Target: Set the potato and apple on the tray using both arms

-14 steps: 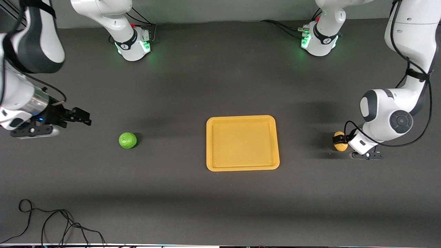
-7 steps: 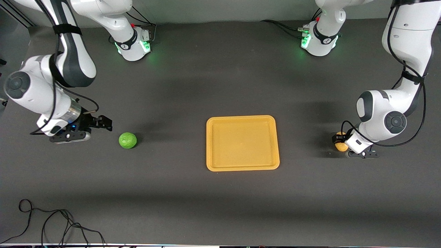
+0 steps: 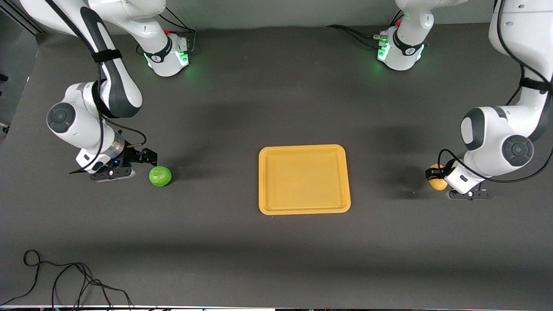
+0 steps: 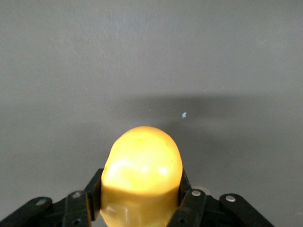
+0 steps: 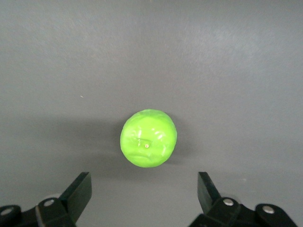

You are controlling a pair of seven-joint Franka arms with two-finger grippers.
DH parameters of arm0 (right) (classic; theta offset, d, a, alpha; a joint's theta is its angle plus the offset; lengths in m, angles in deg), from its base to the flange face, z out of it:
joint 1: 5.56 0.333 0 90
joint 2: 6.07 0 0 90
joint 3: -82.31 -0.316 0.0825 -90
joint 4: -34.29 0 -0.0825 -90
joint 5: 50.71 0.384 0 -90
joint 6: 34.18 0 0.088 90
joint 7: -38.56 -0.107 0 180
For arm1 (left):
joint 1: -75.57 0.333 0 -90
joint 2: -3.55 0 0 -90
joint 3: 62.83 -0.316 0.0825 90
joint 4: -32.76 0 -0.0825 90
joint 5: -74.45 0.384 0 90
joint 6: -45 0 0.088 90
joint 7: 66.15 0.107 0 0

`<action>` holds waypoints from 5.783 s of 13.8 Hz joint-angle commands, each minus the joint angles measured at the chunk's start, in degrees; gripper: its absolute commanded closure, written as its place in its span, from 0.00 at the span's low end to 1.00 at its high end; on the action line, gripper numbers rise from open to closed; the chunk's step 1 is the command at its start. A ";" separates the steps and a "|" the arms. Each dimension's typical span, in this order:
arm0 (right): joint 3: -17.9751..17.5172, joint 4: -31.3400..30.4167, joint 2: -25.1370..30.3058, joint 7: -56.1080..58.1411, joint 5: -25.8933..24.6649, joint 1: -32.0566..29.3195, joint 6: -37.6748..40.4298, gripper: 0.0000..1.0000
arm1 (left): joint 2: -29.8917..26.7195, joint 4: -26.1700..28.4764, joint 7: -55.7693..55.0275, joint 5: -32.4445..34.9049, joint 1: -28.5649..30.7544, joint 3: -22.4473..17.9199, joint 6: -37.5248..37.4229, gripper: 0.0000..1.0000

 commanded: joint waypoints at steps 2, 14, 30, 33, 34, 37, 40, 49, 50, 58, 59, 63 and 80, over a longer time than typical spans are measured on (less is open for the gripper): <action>0.43 0.35 -5.01 0.00 0.23 0.70 -4.30 0.01 | -3.96 -4.59 -14.16 -0.06 -4.78 3.56 -7.51 0.85; 0.35 2.19 -14.42 -0.52 0.75 0.96 -12.66 0.18 | 9.64 -12.42 -44.94 5.55 -24.39 8.14 -2.27 0.80; 0.08 28.81 -12.13 -20.63 1.02 16.77 17.66 0.72 | 16.08 -12.77 -47.14 10.22 -25.89 7.97 3.02 0.00; -0.01 32.95 -14.07 -24.77 4.07 20.29 17.66 0.72 | 14.42 -12.86 -46.79 10.23 -25.45 8.05 1.88 0.00; -0.01 34.09 -14.77 -24.95 6.44 20.65 17.66 0.72 | 12.93 -12.86 -46.53 10.23 -25.19 8.05 0.48 0.00; -0.01 39.09 -19.06 -29.85 11.11 25.29 16.96 0.72 | 6.08 -13.04 -41.37 9.88 -21.95 8.14 -6.89 0.00; -0.01 50.15 -28.46 -38.30 10.78 30.66 16.25 0.72 | -2.09 -13.04 -32.41 8.56 -17.12 8.23 -16.64 0.00; 0.17 59.15 -43.07 -44.11 6.20 38.05 12.48 0.72 | -22.49 -12.95 -9.90 0.21 -0.68 7.88 -33.63 0.00; 0.17 59.15 -43.69 -44.90 6.20 38.05 11.34 0.72 | -23.81 -12.95 -7.36 0.12 0.81 7.88 -34.50 0.00; 0.08 59.06 -45.54 -47.46 6.29 39.20 7.11 0.72 | -26.81 -12.69 -1.71 -0.59 2.86 5.43 -36.18 0.00; 0.08 59.06 -45.54 -47.46 6.29 39.20 7.11 0.70 | -26.73 -12.69 -1.79 -0.50 -0.19 2.98 -35.66 0.00; 0.08 59.06 -45.54 -47.46 6.29 39.20 6.68 0.37 | -27.08 -12.69 -1.79 0.21 -6.55 -3.55 -36.18 0.00; 0.79 53.53 -24.47 -46.14 6.99 30.78 22.29 0.00 | -25.24 -11.46 -1.45 -0.76 -6.73 -2.67 -33.81 0.00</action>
